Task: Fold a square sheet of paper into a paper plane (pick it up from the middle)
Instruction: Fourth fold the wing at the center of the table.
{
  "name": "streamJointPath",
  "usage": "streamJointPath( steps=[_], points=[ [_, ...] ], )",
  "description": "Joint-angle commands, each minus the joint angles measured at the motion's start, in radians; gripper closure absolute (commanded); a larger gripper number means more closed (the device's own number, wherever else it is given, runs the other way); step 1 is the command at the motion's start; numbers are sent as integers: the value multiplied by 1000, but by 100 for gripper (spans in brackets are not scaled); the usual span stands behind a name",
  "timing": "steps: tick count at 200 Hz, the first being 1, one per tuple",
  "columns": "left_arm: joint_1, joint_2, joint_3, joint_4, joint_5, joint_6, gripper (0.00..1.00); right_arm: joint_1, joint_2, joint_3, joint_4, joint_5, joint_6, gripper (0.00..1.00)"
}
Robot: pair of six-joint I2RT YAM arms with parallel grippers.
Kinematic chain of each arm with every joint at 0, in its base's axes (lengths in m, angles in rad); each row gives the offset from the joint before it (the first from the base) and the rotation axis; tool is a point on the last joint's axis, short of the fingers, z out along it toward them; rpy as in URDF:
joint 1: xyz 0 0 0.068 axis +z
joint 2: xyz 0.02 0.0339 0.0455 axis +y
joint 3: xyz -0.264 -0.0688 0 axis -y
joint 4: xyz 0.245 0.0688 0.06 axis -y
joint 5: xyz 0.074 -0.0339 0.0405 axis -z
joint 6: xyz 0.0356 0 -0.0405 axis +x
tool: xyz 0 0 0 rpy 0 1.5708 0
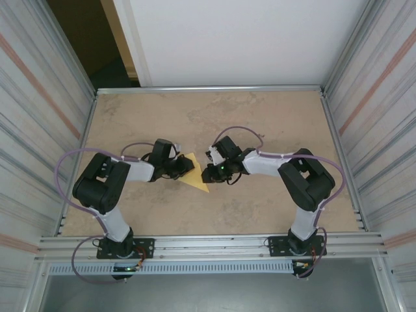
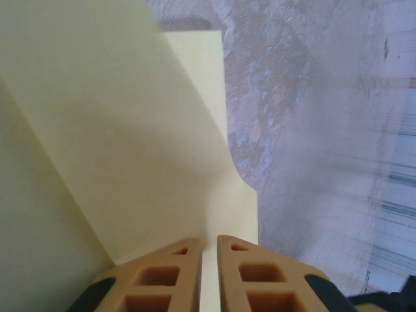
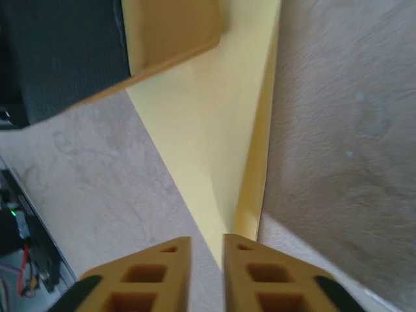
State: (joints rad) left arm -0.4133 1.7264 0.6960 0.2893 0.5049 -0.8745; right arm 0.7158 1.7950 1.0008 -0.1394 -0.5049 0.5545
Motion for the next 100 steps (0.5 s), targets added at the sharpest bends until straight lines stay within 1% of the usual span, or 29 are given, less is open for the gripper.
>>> streamJointPath(
  steps=[1, 13, 24, 35, 58, 83, 100],
  points=[
    [10, -95, 56, -75, 10, 27, 80, -17, -54, -33, 67, 71, 69, 73],
    [10, -139, 63, -111, -15, 33, 77, -23, -52, -40, 73, 105, 87, 68],
    [11, -177, 55, -139, -48, 38, 73, -27, -41, -32, 71, 114, 89, 66],
    [10, -205, 35, -173, -93, 42, 73, -25, -27, -16, 69, 113, 86, 63],
    [23, -250, -30, -206, -161, 27, 74, -12, 5, 18, 64, 105, 63, 59],
    [42, -268, -96, -185, -164, -5, 78, 3, 42, 62, 48, 73, 20, 58],
    [45, -283, -118, -181, -169, -11, 78, 19, 47, 84, 20, 96, -15, 57]
  ],
)
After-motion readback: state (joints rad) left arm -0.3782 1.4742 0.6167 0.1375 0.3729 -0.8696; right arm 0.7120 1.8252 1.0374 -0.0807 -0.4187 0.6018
